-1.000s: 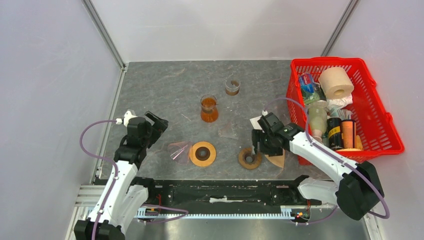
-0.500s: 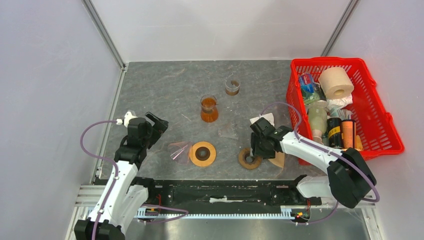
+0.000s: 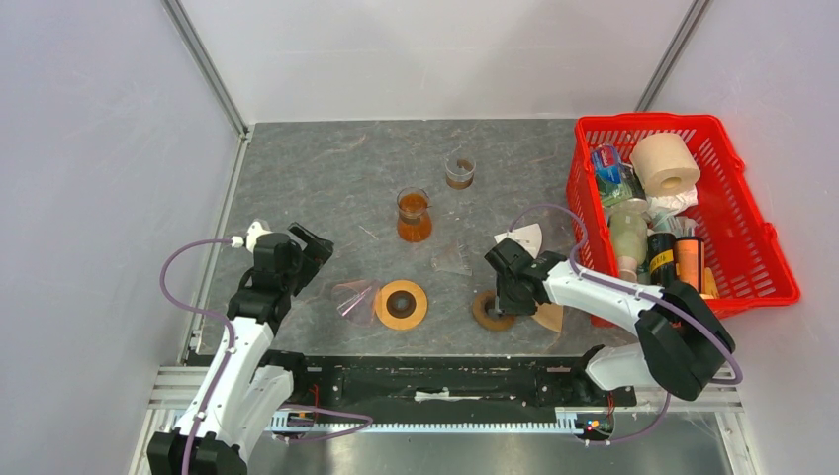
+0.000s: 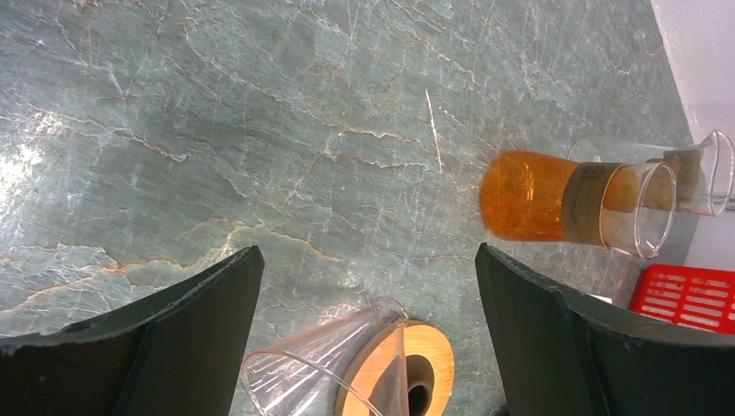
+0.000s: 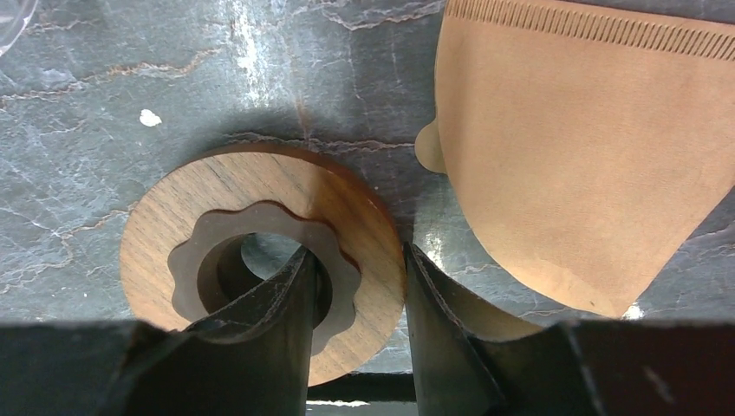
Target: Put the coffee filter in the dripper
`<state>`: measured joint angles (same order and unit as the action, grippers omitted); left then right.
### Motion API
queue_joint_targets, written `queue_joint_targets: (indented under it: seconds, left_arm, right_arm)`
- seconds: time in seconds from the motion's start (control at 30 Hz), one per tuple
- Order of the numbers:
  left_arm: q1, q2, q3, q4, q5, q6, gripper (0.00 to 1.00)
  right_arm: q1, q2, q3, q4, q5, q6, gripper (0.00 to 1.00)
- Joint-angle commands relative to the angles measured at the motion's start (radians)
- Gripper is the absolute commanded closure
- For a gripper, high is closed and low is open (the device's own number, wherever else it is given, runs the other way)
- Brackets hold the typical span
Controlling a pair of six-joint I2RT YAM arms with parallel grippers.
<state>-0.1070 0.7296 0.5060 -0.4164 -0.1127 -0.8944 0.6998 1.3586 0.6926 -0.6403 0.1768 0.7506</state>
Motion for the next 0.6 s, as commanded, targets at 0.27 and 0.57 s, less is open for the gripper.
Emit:
queue_joint_targets:
  seconds: [0.27,0.57]
  left_arm:
    - [0.001,-0.009,-0.005,0.03,-0.003,0.034,0.01]
    - [0.001,-0.006,0.02,0.046,0.045,0.021,0.0]
  right_arm:
    - [0.0,-0.137,0.162,-0.147,0.155,-0.053,0.73]
    - [-0.001,-0.13,0.447,-0.212,0.454,-0.083,0.72]
